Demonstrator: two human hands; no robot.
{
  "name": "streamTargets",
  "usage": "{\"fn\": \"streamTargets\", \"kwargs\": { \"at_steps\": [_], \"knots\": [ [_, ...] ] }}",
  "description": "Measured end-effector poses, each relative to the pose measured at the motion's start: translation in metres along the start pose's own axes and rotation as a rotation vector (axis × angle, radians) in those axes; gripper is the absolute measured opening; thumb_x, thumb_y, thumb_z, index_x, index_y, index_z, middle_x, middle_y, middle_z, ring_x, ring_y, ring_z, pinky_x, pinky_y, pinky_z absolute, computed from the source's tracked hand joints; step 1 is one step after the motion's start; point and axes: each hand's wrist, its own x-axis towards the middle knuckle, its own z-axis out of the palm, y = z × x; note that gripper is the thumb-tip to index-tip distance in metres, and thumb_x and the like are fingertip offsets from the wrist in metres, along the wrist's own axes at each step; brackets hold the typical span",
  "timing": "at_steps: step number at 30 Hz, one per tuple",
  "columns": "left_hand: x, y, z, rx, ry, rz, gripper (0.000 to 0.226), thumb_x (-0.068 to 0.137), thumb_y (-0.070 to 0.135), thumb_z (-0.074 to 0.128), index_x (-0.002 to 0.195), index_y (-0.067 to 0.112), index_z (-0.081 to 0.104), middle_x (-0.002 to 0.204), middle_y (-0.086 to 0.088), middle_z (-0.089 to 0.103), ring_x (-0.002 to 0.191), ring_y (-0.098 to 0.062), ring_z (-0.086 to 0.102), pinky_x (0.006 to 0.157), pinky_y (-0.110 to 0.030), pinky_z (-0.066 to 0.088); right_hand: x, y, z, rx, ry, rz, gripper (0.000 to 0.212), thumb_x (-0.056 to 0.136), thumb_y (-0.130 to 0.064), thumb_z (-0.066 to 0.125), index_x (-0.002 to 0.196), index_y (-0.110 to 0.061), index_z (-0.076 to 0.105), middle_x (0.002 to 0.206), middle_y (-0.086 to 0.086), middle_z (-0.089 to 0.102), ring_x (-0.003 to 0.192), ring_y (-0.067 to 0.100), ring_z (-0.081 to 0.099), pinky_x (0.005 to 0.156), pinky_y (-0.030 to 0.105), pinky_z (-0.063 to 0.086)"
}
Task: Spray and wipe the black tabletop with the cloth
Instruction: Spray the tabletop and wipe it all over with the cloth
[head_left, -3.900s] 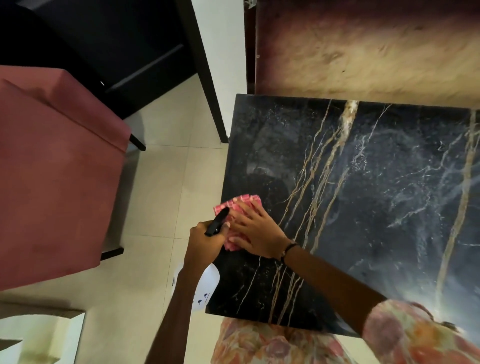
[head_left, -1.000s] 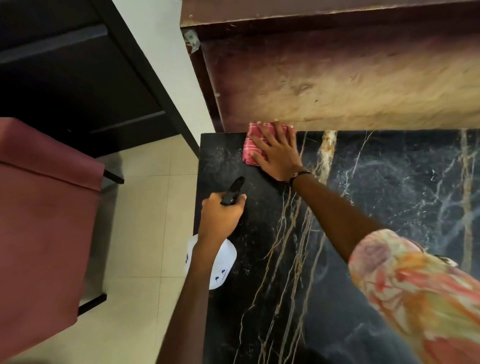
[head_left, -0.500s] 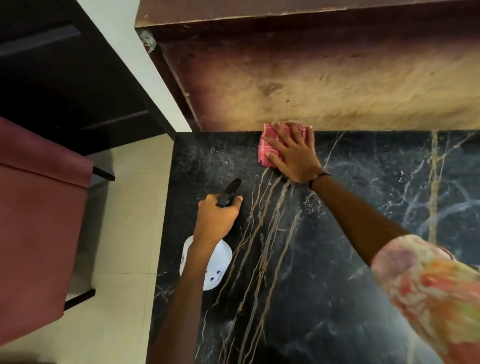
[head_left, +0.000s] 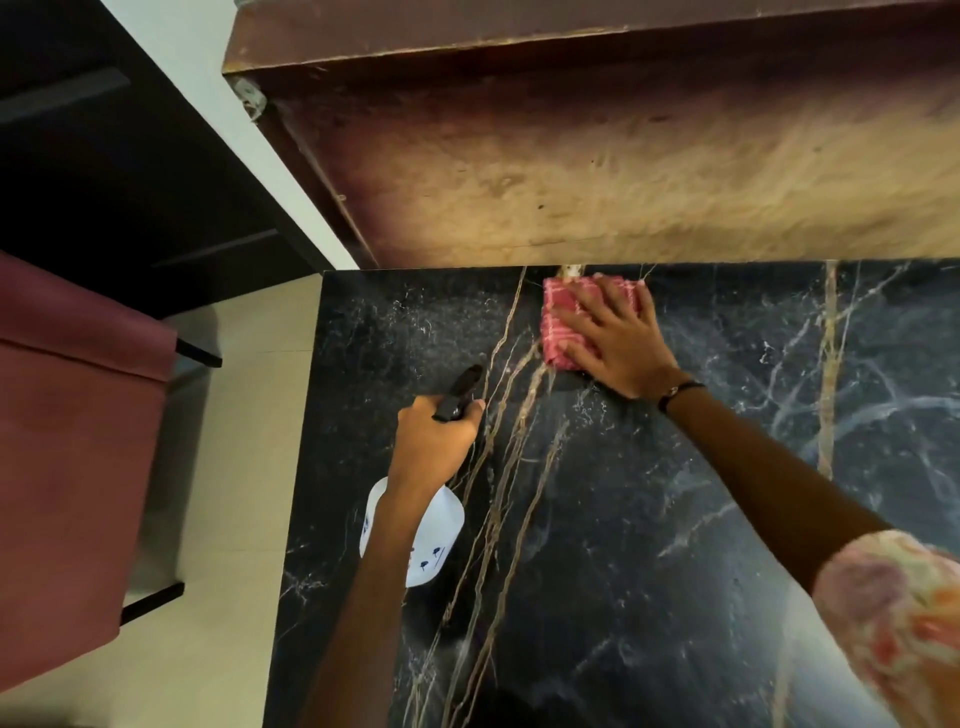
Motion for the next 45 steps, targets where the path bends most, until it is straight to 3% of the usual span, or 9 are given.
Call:
{"fn": "streamTargets", "kwargs": {
  "at_steps": [5,14,18,22,28,32,36,40,45],
  "knots": [
    [-0.008,-0.003,0.003,-0.014,-0.016,0.005,0.020,0.090,0.029,0.060,0.073,0.019,0.059,0.065,-0.001,0.059,0.054,-0.011,0.052,0.052,-0.023,0.041,0.051,-0.010,-0.008,0.025,-0.011,0.190,0.065,0.089,-0.062,0.008,0.148,-0.039,0.019,0.160,0.000,0.012,0.145,0.040,0.007,0.107,0.072,-0.003],
    [-0.020,-0.005,0.015,0.012,0.031,-0.045,0.021,0.089,0.030,0.062,0.073,0.016,0.062,0.084,-0.015,0.070,0.062,-0.016,0.058,0.057,-0.027,0.045,-0.029,-0.029,0.008,-0.036,0.019,-0.180,0.056,0.096,-0.059,0.020,0.145,-0.036,0.031,0.155,0.001,0.027,0.144,0.034,0.019,0.112,0.065,0.004],
    [-0.028,-0.012,0.017,-0.011,0.013,-0.058,0.026,0.089,0.031,0.061,0.088,0.006,0.067,0.077,-0.010,0.067,0.058,-0.014,0.055,0.052,-0.025,0.042,-0.039,0.021,-0.002,-0.005,-0.003,-0.003,0.060,0.093,-0.064,0.008,0.146,-0.039,0.025,0.157,0.003,0.024,0.145,0.035,0.015,0.110,0.070,0.005],
    [-0.042,-0.021,0.020,-0.066,0.024,-0.051,0.019,0.090,0.029,0.060,0.072,0.023,0.058,0.070,0.002,0.061,0.066,-0.013,0.056,0.057,-0.023,0.042,-0.001,-0.004,-0.006,0.047,-0.015,0.197,0.065,0.089,-0.062,0.005,0.147,-0.040,0.023,0.159,-0.002,0.015,0.145,0.037,0.009,0.109,0.070,-0.002],
    [-0.056,-0.034,0.023,-0.072,0.033,-0.105,0.017,0.090,0.028,0.062,0.076,0.018,0.059,0.077,-0.009,0.066,0.066,-0.015,0.057,0.058,-0.026,0.045,-0.023,-0.071,0.012,0.027,0.001,-0.049,0.055,0.095,-0.057,0.023,0.145,-0.036,0.032,0.156,0.000,0.026,0.143,0.038,0.019,0.108,0.071,0.002],
    [-0.063,-0.045,0.025,-0.051,0.040,-0.134,0.017,0.088,0.031,0.063,0.076,0.019,0.060,0.085,-0.018,0.069,0.056,-0.015,0.053,0.052,-0.025,0.042,-0.086,-0.053,0.017,-0.019,0.006,-0.220,0.055,0.096,-0.059,0.018,0.145,-0.037,0.031,0.155,-0.002,0.026,0.144,0.033,0.018,0.113,0.065,0.003],
    [-0.073,-0.058,0.025,-0.066,0.020,-0.126,0.018,0.090,0.028,0.061,0.074,0.019,0.059,0.076,-0.011,0.065,0.052,-0.012,0.050,0.050,-0.023,0.040,-0.098,-0.010,0.008,-0.046,-0.006,-0.126,0.057,0.095,-0.061,0.015,0.146,-0.038,0.027,0.156,0.001,0.027,0.144,0.033,0.017,0.112,0.065,0.004],
    [-0.079,-0.071,0.026,-0.061,0.012,-0.128,0.020,0.090,0.028,0.061,0.089,0.009,0.065,0.070,-0.004,0.061,0.057,-0.012,0.053,0.053,-0.022,0.041,-0.058,-0.042,0.006,0.020,0.007,0.109,0.057,0.094,-0.059,0.019,0.146,-0.038,0.030,0.157,0.001,0.024,0.143,0.039,0.017,0.108,0.068,-0.002],
    [-0.082,-0.082,0.026,-0.050,0.030,-0.143,0.026,0.088,0.029,0.063,0.092,0.004,0.067,0.075,-0.011,0.064,0.056,-0.014,0.053,0.056,-0.026,0.044,-0.062,-0.109,0.016,-0.005,-0.012,-0.130,0.054,0.095,-0.056,0.024,0.144,-0.035,0.036,0.154,0.002,0.032,0.142,0.038,0.023,0.109,0.071,0.006]
  ]
}}
